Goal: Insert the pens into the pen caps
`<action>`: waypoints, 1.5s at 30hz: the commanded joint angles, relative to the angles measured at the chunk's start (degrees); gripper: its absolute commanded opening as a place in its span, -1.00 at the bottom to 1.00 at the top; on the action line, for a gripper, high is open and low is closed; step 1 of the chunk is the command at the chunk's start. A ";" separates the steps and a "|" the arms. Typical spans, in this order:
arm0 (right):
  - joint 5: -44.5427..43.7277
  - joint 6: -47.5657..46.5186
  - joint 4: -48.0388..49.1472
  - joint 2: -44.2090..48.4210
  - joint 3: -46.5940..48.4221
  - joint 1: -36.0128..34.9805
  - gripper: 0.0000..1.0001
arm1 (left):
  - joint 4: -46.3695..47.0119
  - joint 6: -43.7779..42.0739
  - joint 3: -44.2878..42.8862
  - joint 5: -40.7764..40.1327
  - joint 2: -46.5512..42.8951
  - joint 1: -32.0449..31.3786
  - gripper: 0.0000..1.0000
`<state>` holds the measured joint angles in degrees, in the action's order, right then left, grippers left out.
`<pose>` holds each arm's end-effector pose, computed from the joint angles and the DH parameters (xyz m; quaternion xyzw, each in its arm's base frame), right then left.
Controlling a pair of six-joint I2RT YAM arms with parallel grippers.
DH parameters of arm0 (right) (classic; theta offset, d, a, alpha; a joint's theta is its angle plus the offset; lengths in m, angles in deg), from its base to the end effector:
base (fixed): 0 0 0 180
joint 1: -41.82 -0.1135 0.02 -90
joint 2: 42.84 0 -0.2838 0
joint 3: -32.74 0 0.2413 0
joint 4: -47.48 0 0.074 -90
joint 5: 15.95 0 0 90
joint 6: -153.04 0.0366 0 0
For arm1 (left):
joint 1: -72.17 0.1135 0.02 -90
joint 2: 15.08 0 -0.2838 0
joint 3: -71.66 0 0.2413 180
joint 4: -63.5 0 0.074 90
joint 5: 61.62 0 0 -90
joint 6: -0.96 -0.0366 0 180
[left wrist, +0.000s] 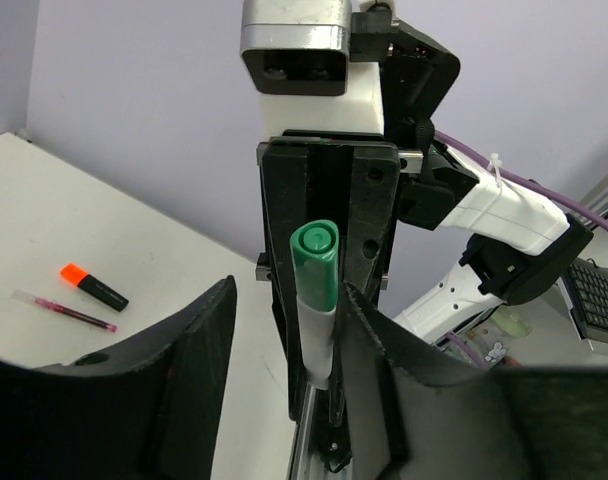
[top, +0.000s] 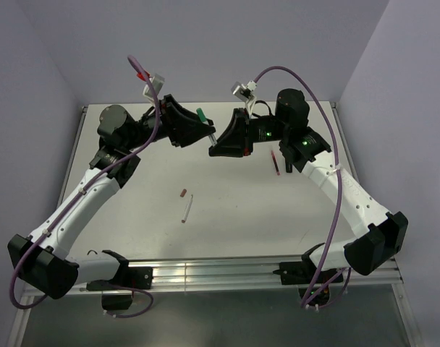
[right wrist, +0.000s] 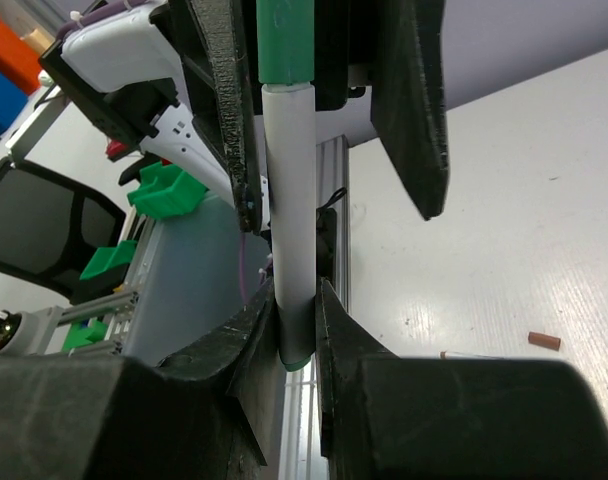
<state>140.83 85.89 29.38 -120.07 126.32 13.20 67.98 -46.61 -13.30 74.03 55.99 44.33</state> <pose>0.2272 0.1623 0.4555 -0.4128 0.5793 0.6083 0.3521 0.2148 -0.1430 0.4713 0.2435 0.5749 -0.6158 0.4806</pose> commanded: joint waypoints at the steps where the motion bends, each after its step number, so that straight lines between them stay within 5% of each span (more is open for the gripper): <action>1: -0.25 0.52 0.98 2.26 1.77 0.32 -1.00 | 1.78 -0.69 -1.07 -0.12 -0.75 0.59 0.02; 17: 2.03 2.99 3.53 3.23 0.54 1.46 -1.00 | 5.74 3.71 -0.62 0.41 -4.63 4.72 0.38; 45: 0.80 -1.58 -1.04 1.47 -0.08 -0.73 -1.00 | 9.25 10.65 -5.72 0.40 0.65 4.63 0.12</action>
<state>142.16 85.20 27.70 -118.85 126.21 13.02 73.81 -37.60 -16.82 73.57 56.58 48.90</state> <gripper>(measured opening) 0.231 0.568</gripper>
